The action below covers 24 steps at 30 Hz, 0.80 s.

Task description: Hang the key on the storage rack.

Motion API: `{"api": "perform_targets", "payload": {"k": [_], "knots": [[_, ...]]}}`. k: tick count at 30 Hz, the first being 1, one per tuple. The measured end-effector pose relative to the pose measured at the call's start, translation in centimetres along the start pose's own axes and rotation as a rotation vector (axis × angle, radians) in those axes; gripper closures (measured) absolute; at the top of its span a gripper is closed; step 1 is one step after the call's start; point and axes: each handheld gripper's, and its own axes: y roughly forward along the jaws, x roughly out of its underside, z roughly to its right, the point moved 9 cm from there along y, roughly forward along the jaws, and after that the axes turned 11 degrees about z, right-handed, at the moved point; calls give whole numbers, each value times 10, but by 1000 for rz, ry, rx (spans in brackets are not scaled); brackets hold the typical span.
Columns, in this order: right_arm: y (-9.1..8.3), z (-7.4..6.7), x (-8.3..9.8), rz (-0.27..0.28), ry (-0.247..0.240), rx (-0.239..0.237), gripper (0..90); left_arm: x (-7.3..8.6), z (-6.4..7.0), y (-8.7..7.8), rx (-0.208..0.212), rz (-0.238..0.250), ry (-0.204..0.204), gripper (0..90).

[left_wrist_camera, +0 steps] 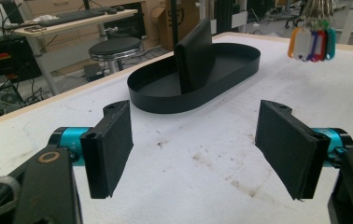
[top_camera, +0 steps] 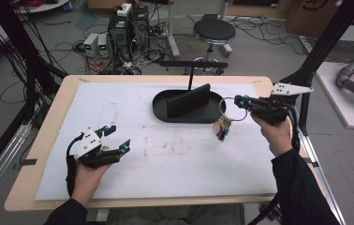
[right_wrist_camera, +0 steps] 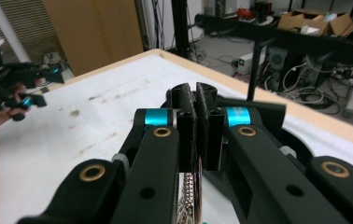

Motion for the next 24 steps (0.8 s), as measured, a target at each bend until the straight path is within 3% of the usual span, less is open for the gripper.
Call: {"api": "perform_targets", "payload": {"k": [7,12,24], "knots": [[15,16,-24,39,-15,32,879,0,1,0,1,1,2,275],[25,21,-32,45,-22,39,879,0,2,0,4,3,-1,275],[56,45,-31,13,-14,85,879,0,1,-3,5,4,-1,275]]}}
